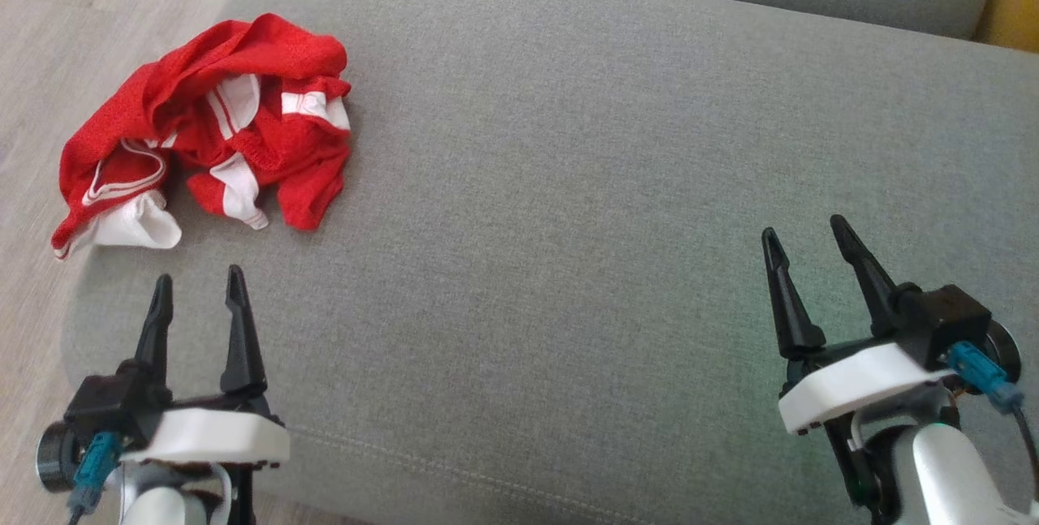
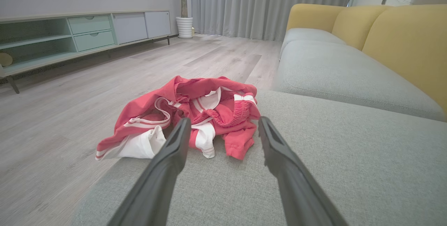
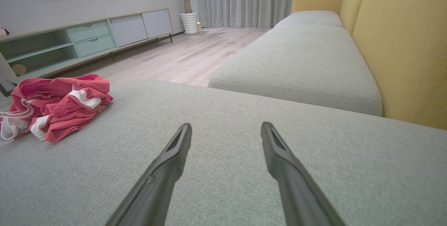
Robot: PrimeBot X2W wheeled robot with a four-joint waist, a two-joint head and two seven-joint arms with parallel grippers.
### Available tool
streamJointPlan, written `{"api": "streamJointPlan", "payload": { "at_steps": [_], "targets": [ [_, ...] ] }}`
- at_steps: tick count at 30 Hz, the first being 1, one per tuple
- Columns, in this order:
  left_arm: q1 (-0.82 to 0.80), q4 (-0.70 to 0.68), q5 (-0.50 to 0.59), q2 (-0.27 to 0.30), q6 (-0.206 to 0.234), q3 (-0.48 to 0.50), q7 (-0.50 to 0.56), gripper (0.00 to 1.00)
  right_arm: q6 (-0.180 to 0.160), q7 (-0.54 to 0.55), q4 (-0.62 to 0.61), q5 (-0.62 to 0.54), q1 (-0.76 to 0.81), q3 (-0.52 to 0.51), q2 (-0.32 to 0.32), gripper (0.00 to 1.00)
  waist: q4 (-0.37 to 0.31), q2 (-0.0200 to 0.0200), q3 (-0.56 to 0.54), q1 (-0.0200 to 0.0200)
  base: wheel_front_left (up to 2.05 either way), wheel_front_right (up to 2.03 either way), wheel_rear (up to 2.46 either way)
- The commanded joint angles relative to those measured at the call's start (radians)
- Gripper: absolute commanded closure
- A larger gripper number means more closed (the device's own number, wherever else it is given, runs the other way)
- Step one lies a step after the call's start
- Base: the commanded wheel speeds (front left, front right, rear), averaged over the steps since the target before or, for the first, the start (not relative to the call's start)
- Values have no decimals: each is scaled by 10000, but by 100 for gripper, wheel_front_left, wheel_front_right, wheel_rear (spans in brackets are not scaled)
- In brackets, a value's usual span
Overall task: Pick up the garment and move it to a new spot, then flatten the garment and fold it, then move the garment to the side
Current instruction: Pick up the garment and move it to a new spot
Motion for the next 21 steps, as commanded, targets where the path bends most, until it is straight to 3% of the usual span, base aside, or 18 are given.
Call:
{"api": "streamJointPlan", "payload": {
  "at_steps": [1,13,21],
  "targets": [
    [-335,-285,85,51,56,300,-51,0,77,-31,-350,37,-156,268,40,0,1,-1,-6,0,0,0,0],
    [-710,-403,-138,23,-7,292,-51,0,77,44,-472,-8,-253,266,61,0,38,-1,243,0,0,0,0],
    [-2855,199,-186,509,-261,617,-51,0,77,291,-828,-127,-667,345,-114,0,4,-1,1181,0,0,0,0]
  ]
}}
